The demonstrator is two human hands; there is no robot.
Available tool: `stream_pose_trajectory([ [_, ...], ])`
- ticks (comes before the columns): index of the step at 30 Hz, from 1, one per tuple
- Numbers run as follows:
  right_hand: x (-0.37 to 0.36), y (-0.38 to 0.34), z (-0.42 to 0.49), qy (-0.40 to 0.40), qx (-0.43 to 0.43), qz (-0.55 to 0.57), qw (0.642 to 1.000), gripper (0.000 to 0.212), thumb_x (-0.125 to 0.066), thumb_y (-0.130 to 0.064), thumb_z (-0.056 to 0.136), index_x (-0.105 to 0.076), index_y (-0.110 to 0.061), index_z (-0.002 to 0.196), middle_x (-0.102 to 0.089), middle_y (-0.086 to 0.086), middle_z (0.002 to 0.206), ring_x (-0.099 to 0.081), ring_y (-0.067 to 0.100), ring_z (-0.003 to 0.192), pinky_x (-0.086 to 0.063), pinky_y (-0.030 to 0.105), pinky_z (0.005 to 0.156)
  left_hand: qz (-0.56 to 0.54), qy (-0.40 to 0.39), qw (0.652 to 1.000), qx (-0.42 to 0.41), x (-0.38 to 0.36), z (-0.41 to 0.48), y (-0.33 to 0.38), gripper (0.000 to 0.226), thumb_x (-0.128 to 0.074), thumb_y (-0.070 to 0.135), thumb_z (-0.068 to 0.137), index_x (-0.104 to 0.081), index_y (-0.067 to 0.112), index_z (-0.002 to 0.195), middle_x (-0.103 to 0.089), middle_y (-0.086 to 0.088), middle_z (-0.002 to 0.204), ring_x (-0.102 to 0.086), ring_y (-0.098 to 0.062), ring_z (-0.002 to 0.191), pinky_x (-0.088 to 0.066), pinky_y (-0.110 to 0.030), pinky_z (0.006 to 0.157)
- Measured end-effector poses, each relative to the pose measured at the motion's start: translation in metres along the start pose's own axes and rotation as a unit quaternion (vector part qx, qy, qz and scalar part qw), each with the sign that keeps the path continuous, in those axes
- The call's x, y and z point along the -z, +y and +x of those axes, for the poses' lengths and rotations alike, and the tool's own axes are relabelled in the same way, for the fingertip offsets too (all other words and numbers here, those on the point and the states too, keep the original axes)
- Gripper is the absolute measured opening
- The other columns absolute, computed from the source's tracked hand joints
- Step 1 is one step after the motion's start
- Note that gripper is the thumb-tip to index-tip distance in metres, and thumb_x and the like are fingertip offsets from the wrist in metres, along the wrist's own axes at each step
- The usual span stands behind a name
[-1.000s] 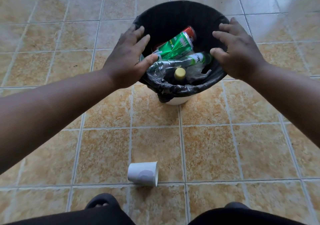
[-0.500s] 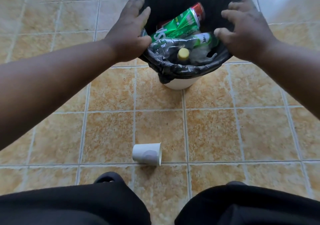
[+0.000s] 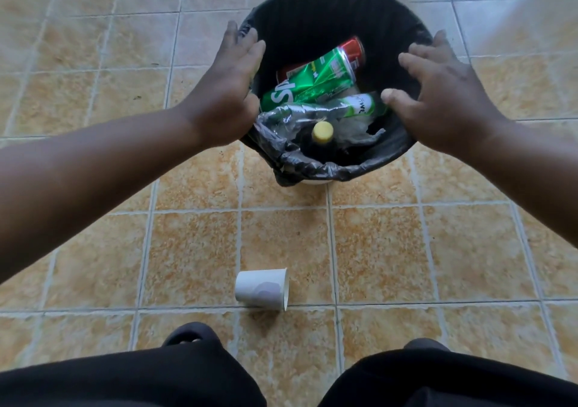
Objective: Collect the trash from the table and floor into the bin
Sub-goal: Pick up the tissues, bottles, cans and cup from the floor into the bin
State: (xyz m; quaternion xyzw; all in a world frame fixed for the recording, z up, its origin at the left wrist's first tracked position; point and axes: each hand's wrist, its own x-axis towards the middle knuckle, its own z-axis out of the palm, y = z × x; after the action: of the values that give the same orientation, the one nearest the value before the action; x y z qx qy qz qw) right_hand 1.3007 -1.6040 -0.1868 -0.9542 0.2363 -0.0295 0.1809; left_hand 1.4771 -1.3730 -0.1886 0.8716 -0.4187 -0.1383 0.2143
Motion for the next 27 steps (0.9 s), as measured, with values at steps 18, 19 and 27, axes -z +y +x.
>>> stream_pose_trajectory([
  [18,-0.015,-0.005,-0.062,-0.024,0.101,-0.047,0.993,0.082,-0.035,-0.062,0.092,-0.034,-0.005,0.151,-0.025,0.018,0.16,0.008,0.028,0.152,-0.008,0.039,0.118,0.057,-0.005,0.998,-0.013,-0.004,-0.071,-0.007,0.074,-0.038,0.025,0.089,-0.013,0.003,0.155,-0.002,-0.008,0.165,0.013,-0.018,0.151,0.006,-0.026,0.119],
  [19,-0.014,-0.006,-0.06,-0.026,0.099,-0.045,0.994,0.082,-0.034,-0.062,0.092,-0.033,-0.005,0.151,-0.025,0.018,0.16,0.008,0.028,0.152,-0.008,0.039,0.118,0.061,-0.007,0.998,-0.011,-0.003,-0.069,-0.007,0.074,-0.038,0.024,0.088,-0.013,0.003,0.155,-0.002,-0.009,0.165,0.013,-0.018,0.152,0.006,-0.025,0.119],
  [27,-0.014,-0.014,-0.065,-0.042,0.076,-0.046,0.995,0.086,-0.032,-0.067,0.09,-0.029,-0.008,0.153,-0.022,0.017,0.161,0.01,0.025,0.152,-0.006,0.037,0.116,0.021,-0.027,0.999,0.003,0.004,-0.05,-0.011,0.078,-0.038,-0.002,0.08,-0.017,0.003,0.155,-0.006,-0.009,0.165,0.009,-0.016,0.152,0.003,-0.022,0.119],
])
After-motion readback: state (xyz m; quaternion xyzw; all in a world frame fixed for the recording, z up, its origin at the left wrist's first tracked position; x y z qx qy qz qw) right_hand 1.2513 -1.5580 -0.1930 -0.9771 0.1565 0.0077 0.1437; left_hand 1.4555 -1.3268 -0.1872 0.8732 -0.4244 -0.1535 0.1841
